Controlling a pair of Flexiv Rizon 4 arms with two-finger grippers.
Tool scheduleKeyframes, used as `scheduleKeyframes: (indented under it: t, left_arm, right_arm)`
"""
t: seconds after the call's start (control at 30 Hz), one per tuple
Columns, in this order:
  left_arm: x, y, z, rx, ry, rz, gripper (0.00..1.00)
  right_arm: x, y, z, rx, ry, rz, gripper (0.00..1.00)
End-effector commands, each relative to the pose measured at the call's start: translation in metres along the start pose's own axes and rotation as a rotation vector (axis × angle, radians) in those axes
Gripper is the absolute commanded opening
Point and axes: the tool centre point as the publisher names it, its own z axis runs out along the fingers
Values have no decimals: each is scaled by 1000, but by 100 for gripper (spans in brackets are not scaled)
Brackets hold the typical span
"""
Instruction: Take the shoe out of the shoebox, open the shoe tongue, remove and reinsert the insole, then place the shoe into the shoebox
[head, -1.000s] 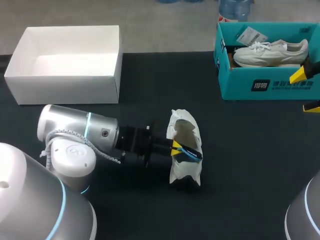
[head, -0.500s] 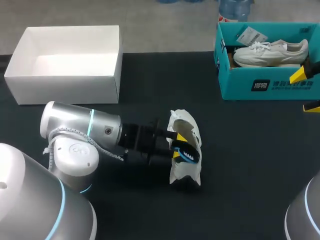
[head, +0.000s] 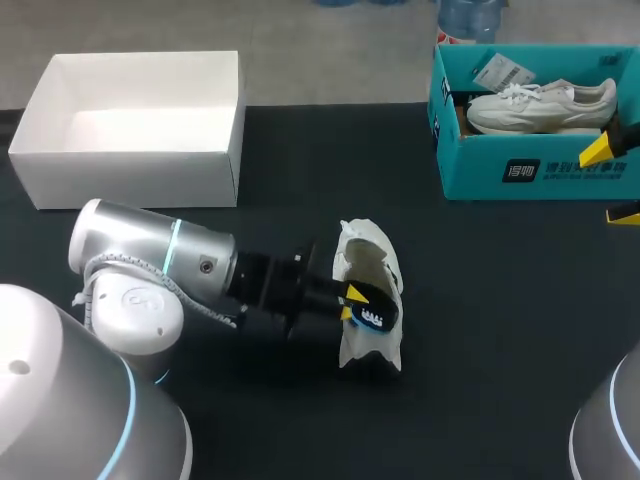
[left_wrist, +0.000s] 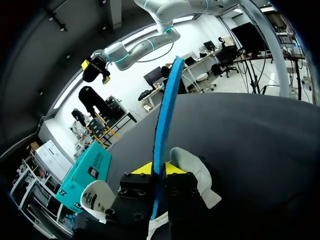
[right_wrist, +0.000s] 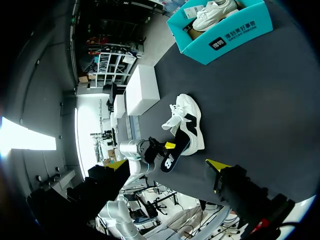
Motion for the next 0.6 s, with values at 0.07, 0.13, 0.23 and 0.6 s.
scheduleKeyframes:
  t: [0.07,0.13,0.23,0.6]
  left_arm:
    - [1,7,9,-34,18,28,0]
    - [1,12,12,-44,16,30,0]
    - [-1,19,16,-60,11,37,0]
    - [-14,39,25,-118,-71,-7,0]
  right_arm:
    - [0,-1,0,-1,-2,2,100]
    - [0,-1,0,-1,-2,2,100]
    - [0,-1,0,-1,-2,2,100]
    - [0,-1,0,-1,-2,2,100]
